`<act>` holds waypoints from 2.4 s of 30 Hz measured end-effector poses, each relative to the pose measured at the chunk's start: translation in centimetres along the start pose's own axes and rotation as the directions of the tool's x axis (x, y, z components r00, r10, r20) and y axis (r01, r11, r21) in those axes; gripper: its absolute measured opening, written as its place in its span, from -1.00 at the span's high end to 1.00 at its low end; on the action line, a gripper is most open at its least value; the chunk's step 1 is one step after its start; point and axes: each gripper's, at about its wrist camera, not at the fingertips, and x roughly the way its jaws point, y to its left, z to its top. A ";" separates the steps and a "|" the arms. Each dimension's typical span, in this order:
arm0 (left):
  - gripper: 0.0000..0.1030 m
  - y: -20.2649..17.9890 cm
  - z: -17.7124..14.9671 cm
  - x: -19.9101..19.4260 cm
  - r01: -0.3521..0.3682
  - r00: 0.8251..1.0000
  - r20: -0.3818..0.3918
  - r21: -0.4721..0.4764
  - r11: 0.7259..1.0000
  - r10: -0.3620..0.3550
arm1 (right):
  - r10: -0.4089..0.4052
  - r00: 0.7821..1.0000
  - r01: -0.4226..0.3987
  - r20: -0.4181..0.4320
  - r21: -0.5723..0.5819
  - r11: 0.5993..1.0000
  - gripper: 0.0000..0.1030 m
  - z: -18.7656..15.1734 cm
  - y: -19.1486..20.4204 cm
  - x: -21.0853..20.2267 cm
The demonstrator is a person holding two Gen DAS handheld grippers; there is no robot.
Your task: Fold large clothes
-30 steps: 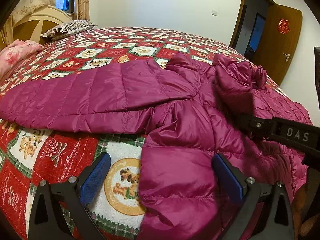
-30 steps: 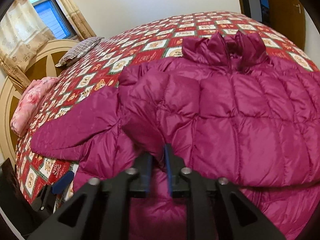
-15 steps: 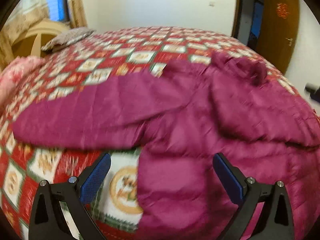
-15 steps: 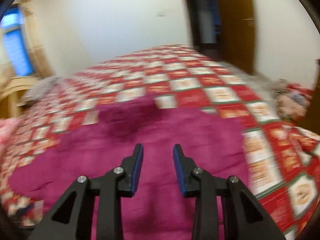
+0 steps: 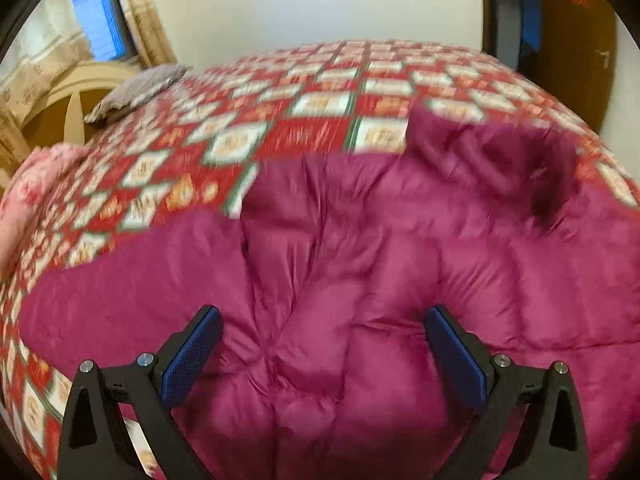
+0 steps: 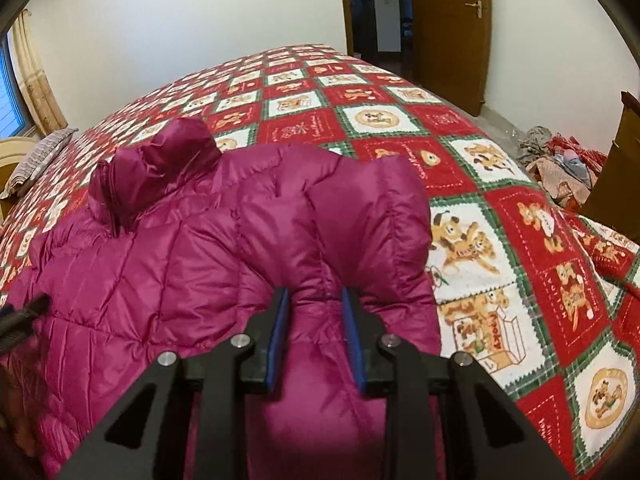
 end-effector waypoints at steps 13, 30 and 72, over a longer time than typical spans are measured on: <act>-0.98 0.2 -1.2 0.3 0.009 0.999 0.033 -0.020 1.000 -0.008 | 0.019 0.999 -0.021 0.043 0.051 0.998 0.39 -2.1 -0.4 -0.9; -0.98 17.3 -2.9 -6.3 0.047 0.994 0.107 -0.370 0.928 -0.008 | 0.010 0.997 -0.011 0.078 0.008 1.000 0.09 -2.7 0.6 -1.3; 0.58 29.0 -3.4 -1.2 -0.218 0.960 0.060 -0.461 0.860 0.275 | -0.041 0.996 0.045 0.077 -0.051 0.998 -0.16 -2.8 1.9 -1.2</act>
